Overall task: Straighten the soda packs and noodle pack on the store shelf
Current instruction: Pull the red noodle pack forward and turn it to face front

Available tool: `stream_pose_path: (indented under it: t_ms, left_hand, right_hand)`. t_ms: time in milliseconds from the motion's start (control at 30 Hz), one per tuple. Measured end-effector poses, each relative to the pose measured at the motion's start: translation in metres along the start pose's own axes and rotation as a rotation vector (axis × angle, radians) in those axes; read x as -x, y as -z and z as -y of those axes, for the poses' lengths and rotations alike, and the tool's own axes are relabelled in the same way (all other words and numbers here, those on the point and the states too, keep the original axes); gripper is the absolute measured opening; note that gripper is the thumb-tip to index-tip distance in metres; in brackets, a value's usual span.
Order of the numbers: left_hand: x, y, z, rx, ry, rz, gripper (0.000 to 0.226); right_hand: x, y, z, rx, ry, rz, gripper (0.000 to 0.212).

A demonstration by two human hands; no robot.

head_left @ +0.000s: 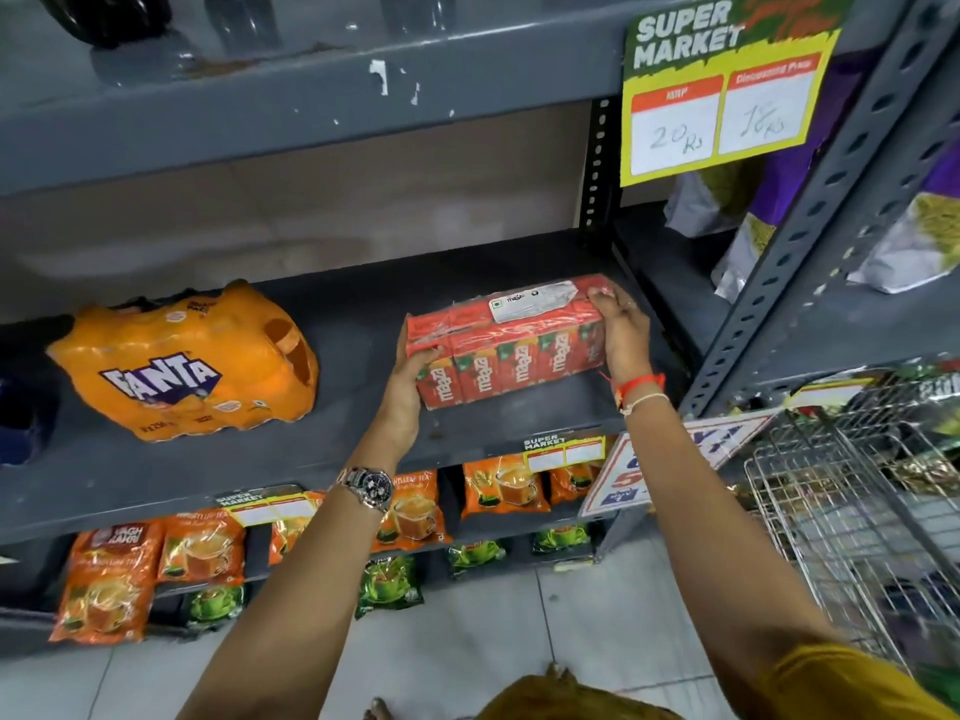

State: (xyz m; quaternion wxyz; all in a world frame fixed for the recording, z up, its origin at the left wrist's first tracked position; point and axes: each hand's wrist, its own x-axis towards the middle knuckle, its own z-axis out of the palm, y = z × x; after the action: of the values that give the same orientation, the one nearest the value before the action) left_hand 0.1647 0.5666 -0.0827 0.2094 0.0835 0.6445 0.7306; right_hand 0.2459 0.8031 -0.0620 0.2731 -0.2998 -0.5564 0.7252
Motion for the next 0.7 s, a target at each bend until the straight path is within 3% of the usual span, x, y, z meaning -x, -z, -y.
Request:
stream_pose_path:
  t_ms: [133,333,433,567,700]
  left_hand:
    - [0.007,-0.003,0.002,0.001,0.006,0.036,0.071]
    - [0.022,-0.008,0.005,0.032,0.004,0.075,0.059]
    - [0.027,-0.009,0.004,0.024,-0.012,0.09,0.038]
    - [0.035,-0.01,0.009,0.028,0.006,0.084,0.047]
    - [0.04,-0.01,0.01,0.023,0.024,0.088,0.055]
  right_hand:
    - [0.016,0.011,-0.005,-0.014,0.026,-0.051,0.017]
    - [0.029,0.019,-0.005,0.003,0.032,-0.127,0.033]
    - [0.038,0.022,-0.008,-0.014,0.012,-0.178,0.041]
    - [0.049,0.025,-0.009,-0.055,0.015,-0.201,0.022]
    - [0.053,0.025,-0.007,-0.084,0.019,-0.189,0.018]
